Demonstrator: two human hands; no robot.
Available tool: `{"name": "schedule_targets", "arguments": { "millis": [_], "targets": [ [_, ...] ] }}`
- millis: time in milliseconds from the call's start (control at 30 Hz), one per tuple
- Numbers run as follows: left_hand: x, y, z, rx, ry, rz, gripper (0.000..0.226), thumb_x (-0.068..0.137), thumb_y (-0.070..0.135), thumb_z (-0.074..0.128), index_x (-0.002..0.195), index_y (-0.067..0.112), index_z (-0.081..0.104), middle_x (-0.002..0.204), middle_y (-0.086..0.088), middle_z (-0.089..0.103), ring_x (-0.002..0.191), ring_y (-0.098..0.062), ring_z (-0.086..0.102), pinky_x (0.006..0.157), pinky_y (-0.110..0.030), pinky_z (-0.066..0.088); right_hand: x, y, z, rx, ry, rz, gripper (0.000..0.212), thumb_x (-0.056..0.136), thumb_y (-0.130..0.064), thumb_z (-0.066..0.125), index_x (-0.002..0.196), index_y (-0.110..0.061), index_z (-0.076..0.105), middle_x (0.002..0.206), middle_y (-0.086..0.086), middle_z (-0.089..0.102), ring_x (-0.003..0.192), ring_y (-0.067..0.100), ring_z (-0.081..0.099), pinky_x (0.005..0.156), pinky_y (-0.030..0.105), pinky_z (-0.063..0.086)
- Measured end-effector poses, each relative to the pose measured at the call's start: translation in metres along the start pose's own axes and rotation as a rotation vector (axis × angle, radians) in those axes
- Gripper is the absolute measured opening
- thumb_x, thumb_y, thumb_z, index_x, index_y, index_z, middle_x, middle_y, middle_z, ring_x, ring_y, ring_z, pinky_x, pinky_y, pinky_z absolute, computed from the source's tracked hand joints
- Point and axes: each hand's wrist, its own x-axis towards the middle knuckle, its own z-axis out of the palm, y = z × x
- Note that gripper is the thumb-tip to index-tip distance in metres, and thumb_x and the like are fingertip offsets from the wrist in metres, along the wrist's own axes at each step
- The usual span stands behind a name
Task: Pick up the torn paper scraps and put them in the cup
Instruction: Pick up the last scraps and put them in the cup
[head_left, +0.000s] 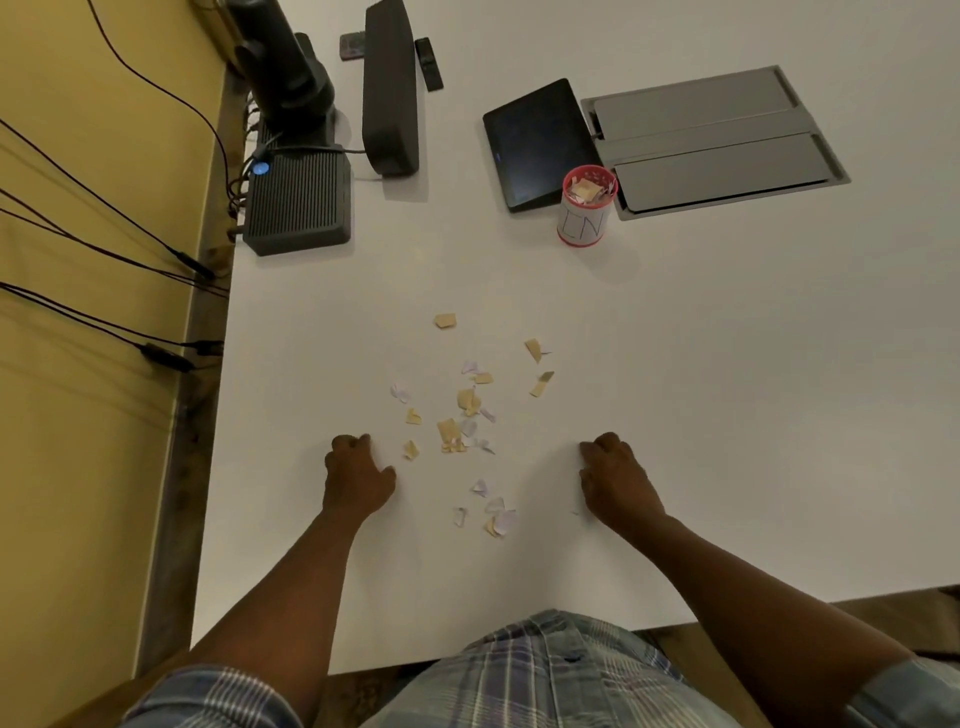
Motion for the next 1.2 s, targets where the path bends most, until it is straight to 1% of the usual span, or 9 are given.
{"name": "schedule_targets", "arguments": {
  "millis": [200, 300, 400, 500, 633, 733, 867, 1067, 1200],
  "targets": [
    [-0.022, 0.015, 0.019, -0.019, 0.003, 0.139, 0.06, 0.082, 0.027, 0.066, 0.133, 0.003, 0.045, 0.13, -0.014, 0.04, 0.121, -0.03, 0.041, 0.098, -0.039, 0.044, -0.016, -0.001, 0.004, -0.003, -0.132, -0.167, 0.031, 0.094, -0.019, 0.05, 0.124, -0.013, 0.054, 0.12, 0.006, 0.05, 0.112, 0.024, 0.05, 0.085, 0.032, 0.046],
    [-0.037, 0.019, 0.03, -0.029, -0.017, 0.215, 0.061, 0.081, 0.035, 0.068, 0.13, 0.005, 0.049, 0.126, -0.011, 0.042, 0.118, -0.027, 0.044, 0.095, -0.036, 0.046, -0.025, 0.0, 0.007, -0.054, -0.103, -0.137, 0.039, 0.091, -0.032, 0.057, 0.127, -0.016, 0.05, 0.123, 0.004, 0.049, 0.112, 0.022, 0.049, 0.085, 0.032, 0.049],
    [-0.051, 0.024, 0.04, -0.042, -0.06, 0.255, 0.078, 0.072, 0.052, 0.073, 0.13, 0.007, 0.047, 0.127, -0.008, 0.041, 0.12, -0.024, 0.042, 0.097, -0.033, 0.045, -0.032, -0.003, 0.007, -0.041, -0.095, 0.046, 0.07, 0.077, -0.056, 0.068, 0.127, -0.015, 0.042, 0.123, 0.005, 0.043, 0.11, 0.022, 0.046, 0.083, 0.033, 0.05],
    [-0.062, 0.031, 0.049, -0.028, -0.093, 0.267, 0.096, 0.058, 0.064, 0.075, 0.131, 0.009, 0.043, 0.126, -0.005, 0.038, 0.119, -0.022, 0.04, 0.097, -0.03, 0.042, -0.035, -0.015, 0.014, 0.017, -0.181, 0.052, 0.084, 0.067, -0.058, 0.075, 0.127, -0.013, 0.037, 0.123, 0.006, 0.037, 0.111, 0.023, 0.043, 0.086, 0.034, 0.048],
    [-0.072, 0.043, 0.058, 0.01, -0.092, 0.296, 0.107, 0.045, 0.072, 0.074, 0.127, 0.013, 0.039, 0.12, -0.002, 0.036, 0.112, -0.02, 0.041, 0.091, -0.027, 0.042, -0.034, -0.039, 0.029, 0.078, -0.203, -0.024, 0.074, 0.07, -0.045, 0.078, 0.126, -0.015, 0.038, 0.123, 0.005, 0.038, 0.11, 0.021, 0.045, 0.086, 0.032, 0.045],
    [-0.074, 0.051, 0.063, 0.055, -0.076, 0.303, 0.106, 0.048, 0.072, 0.073, 0.128, 0.014, 0.036, 0.121, -0.002, 0.034, 0.111, -0.018, 0.04, 0.089, -0.024, 0.043, -0.029, -0.054, 0.037, 0.092, -0.208, -0.075, 0.074, 0.07, -0.042, 0.079, 0.127, -0.016, 0.039, 0.125, 0.003, 0.038, 0.11, 0.02, 0.046, 0.086, 0.031, 0.046],
    [-0.067, 0.055, 0.065, 0.046, -0.067, 0.324, 0.091, 0.065, 0.057, 0.075, 0.134, 0.015, 0.033, 0.127, -0.003, 0.032, 0.116, -0.02, 0.04, 0.092, -0.026, 0.045, -0.018, -0.071, 0.041, 0.064, -0.242, -0.156, 0.076, 0.074, -0.036, 0.077, 0.133, -0.016, 0.035, 0.13, 0.004, 0.036, 0.115, 0.021, 0.046, 0.089, 0.032, 0.048],
    [-0.044, 0.052, 0.052, -0.085, 0.012, 0.303, 0.063, 0.079, 0.031, 0.073, 0.131, 0.012, 0.044, 0.126, -0.006, 0.039, 0.115, -0.022, 0.049, 0.095, -0.028, 0.048, 0.013, -0.085, 0.033, 0.069, -0.151, -0.207, 0.038, 0.088, -0.019, 0.061, 0.122, -0.013, 0.046, 0.122, 0.008, 0.042, 0.101, 0.024, 0.053, 0.081, 0.035, 0.051],
    [-0.028, 0.043, 0.041, -0.152, 0.071, 0.289, 0.063, 0.078, 0.027, 0.075, 0.131, 0.008, 0.045, 0.123, -0.009, 0.04, 0.113, -0.025, 0.049, 0.093, -0.031, 0.048, 0.038, -0.084, 0.022, 0.079, -0.089, -0.203, 0.03, 0.088, -0.014, 0.059, 0.117, -0.011, 0.05, 0.116, 0.009, 0.045, 0.096, 0.025, 0.054, 0.077, 0.035, 0.05]
  ]
}}
